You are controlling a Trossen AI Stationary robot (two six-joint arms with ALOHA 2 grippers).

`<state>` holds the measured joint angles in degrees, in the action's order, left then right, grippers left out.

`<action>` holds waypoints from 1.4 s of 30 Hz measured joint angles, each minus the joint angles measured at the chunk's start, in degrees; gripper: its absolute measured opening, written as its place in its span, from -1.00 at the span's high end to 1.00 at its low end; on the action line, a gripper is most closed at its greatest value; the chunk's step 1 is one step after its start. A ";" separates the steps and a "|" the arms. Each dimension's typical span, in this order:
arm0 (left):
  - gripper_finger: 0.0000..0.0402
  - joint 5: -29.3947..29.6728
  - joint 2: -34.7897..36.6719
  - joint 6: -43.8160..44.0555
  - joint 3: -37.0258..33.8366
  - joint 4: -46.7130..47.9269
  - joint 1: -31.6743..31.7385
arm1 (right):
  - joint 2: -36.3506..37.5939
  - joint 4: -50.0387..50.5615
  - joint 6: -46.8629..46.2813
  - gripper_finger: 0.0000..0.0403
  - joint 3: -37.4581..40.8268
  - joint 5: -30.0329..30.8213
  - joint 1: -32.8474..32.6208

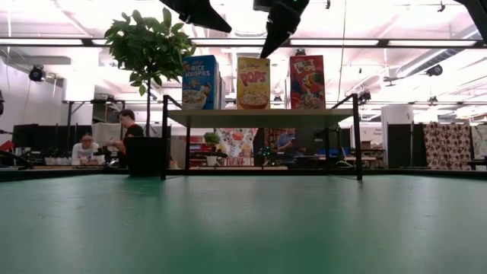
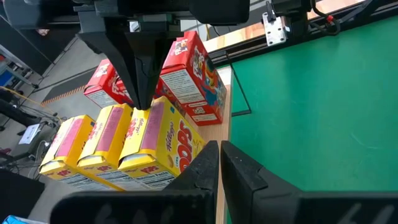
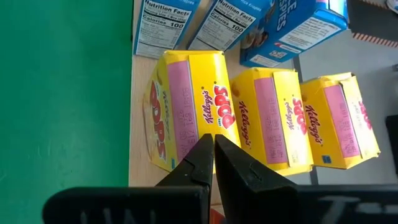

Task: Stack cereal on shelf
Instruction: Put the red cereal box on the shelf

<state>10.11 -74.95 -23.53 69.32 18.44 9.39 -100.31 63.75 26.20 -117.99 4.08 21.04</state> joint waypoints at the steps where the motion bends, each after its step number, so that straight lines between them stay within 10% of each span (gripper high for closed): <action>1: 1.00 0.00 0.01 0.00 0.00 -0.01 0.00 | 0.00 0.02 0.00 0.96 0.00 0.06 0.00; 42: 1.00 -0.02 4.14 0.26 0.02 -0.01 -0.02 | -0.16 -16.97 2.10 0.96 7.65 -7.13 -0.02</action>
<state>10.09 -70.80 -23.26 69.34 18.44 9.37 -100.47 46.77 28.29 -110.35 -3.05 21.02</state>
